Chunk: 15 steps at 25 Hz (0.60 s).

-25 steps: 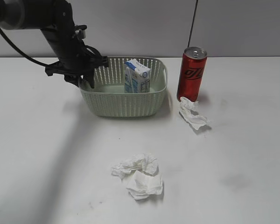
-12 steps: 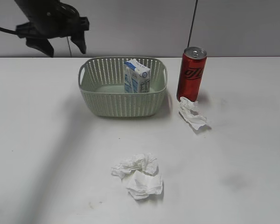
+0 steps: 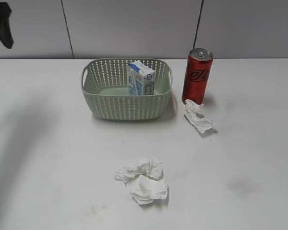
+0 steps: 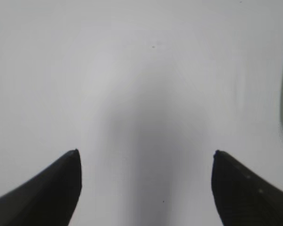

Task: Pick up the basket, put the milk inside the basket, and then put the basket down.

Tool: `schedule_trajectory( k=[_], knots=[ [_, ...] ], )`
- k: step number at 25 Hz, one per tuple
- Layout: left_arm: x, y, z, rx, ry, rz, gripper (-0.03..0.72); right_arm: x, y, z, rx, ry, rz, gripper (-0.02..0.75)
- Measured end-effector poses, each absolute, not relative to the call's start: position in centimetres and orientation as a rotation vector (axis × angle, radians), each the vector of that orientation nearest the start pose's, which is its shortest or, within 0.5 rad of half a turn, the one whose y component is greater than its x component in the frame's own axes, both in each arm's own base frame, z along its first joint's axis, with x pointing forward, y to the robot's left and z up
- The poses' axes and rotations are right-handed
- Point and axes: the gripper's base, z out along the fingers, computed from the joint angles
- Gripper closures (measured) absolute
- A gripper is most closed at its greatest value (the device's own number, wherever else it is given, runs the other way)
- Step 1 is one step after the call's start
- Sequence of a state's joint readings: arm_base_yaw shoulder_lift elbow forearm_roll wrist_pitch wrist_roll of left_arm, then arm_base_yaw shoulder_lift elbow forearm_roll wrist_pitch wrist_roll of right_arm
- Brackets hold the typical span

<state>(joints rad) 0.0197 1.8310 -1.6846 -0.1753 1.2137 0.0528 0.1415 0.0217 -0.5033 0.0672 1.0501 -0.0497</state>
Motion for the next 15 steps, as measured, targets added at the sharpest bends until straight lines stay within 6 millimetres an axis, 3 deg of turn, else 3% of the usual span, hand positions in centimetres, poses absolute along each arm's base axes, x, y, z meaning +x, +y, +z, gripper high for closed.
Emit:
schedule_trajectory(
  k=[5,9,15],
  knots=[
    [34.4,0.2,31.2,0.031,2.858,-0.21,0.064,-0.2,0.5,27.9,-0.198,2.044,0.138,0.147],
    [28.8,0.1,31.5,0.077,2.864,-0.191,0.081,-0.2,0.5,27.9,-0.198,2.044,0.138,0.147],
    [20.4,-0.1,31.6,0.084,2.718,-0.131,0.085,-0.2,0.6,27.9,-0.196,2.046,0.151,0.147]
  ],
)
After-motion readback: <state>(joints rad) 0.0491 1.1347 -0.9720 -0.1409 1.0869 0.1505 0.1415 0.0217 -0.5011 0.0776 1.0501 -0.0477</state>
